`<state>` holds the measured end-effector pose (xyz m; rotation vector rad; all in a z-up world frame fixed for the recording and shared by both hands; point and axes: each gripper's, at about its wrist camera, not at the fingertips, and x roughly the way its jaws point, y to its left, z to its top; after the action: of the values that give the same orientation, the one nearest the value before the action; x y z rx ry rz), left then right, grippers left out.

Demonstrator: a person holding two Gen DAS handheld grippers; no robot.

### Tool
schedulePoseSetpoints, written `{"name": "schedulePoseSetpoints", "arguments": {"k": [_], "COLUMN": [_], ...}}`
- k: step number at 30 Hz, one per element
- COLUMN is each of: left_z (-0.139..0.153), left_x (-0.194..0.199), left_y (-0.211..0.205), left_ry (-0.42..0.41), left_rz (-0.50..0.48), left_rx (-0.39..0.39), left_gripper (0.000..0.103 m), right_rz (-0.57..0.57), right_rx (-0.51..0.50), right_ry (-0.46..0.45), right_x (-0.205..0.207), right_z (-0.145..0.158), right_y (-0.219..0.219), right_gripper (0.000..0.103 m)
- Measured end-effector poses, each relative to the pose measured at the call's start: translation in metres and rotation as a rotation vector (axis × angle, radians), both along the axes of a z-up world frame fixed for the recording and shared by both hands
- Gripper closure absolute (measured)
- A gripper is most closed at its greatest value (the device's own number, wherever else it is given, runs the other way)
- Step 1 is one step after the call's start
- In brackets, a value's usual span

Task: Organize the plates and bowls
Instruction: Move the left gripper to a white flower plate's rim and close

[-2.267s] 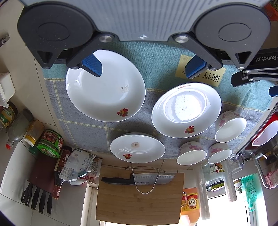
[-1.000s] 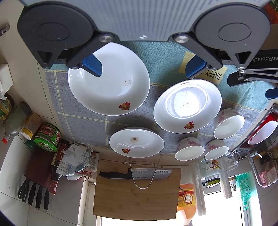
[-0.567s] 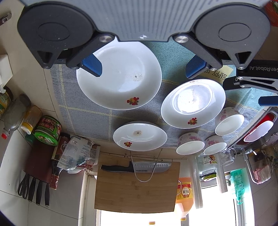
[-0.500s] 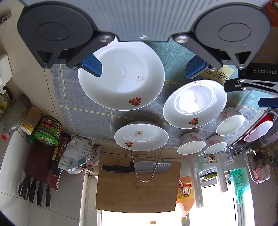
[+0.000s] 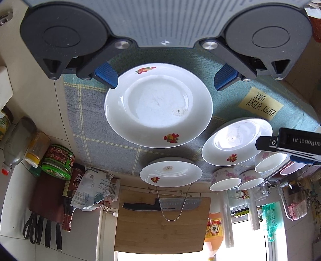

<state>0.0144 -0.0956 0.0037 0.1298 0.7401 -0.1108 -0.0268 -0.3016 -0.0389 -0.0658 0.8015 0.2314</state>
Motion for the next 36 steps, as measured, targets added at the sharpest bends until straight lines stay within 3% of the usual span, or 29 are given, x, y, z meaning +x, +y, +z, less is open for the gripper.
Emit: {"name": "schedulePoseSetpoints", "arguments": {"k": [7,19,27,36], "left_z": [-0.005,-0.020,-0.025,-0.036], "left_x": [0.011,0.051,0.086,0.126], "left_y": [-0.007,-0.016,-0.036,-0.069], "left_ry": [0.028,0.087,0.110,0.193], "left_rz": [-0.052,-0.169,-0.323,-0.556], "left_rx": [-0.086,-0.117,-0.086,-0.074], "left_gripper": [0.001,0.001,0.001,0.001], "right_rz": [-0.015,0.010,0.042,0.063], "right_rx": [0.005,-0.032,-0.028,-0.013], "right_ry": [0.028,0.019,-0.037,-0.095], "right_x": [0.004,0.019,0.023,0.018], "right_z": [-0.030,-0.068,-0.072,-0.076], "right_y": [-0.012,-0.011,-0.012,-0.015], "right_gripper": [0.000,0.000,0.000,0.000]}}
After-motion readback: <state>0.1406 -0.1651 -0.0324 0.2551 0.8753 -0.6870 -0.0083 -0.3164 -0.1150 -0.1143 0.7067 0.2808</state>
